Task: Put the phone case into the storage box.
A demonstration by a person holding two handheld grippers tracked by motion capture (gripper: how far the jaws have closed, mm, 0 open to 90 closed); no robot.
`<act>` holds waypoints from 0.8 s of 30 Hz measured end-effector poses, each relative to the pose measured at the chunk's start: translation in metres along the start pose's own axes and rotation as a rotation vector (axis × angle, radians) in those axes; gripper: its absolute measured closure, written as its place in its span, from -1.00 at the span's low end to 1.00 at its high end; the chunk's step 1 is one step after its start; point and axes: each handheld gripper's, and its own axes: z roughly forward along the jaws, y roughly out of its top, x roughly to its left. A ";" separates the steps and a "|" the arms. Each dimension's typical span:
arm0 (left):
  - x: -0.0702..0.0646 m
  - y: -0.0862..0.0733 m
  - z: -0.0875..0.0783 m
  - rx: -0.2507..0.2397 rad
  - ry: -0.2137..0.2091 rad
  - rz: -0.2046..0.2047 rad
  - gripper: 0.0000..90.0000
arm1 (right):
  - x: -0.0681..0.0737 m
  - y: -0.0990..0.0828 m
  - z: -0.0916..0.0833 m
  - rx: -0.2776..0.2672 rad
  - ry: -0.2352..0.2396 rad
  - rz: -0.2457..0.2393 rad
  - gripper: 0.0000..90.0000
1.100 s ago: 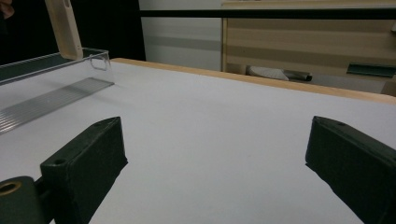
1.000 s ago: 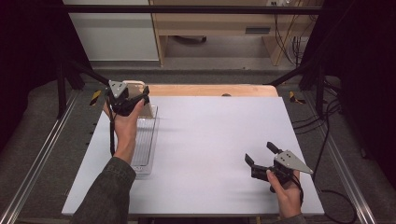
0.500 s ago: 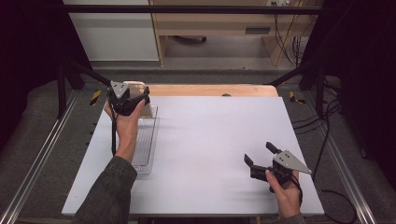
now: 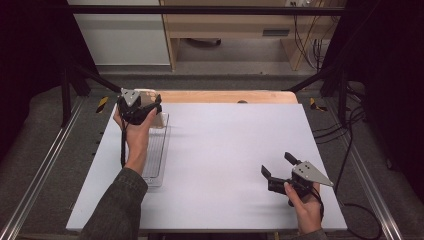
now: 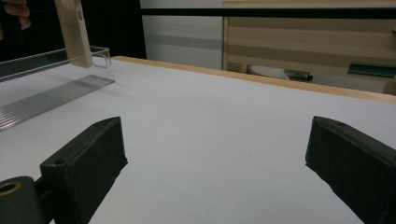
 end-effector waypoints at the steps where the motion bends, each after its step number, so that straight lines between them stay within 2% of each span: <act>1: 0.000 0.000 0.000 0.000 0.001 -0.001 -0.76 | 0.000 0.000 0.000 0.001 0.000 0.001 -0.89; 24: 0.000 -0.006 0.007 0.030 0.008 -0.002 -0.76 | -0.002 0.000 -0.001 -0.001 -0.003 0.006 -0.90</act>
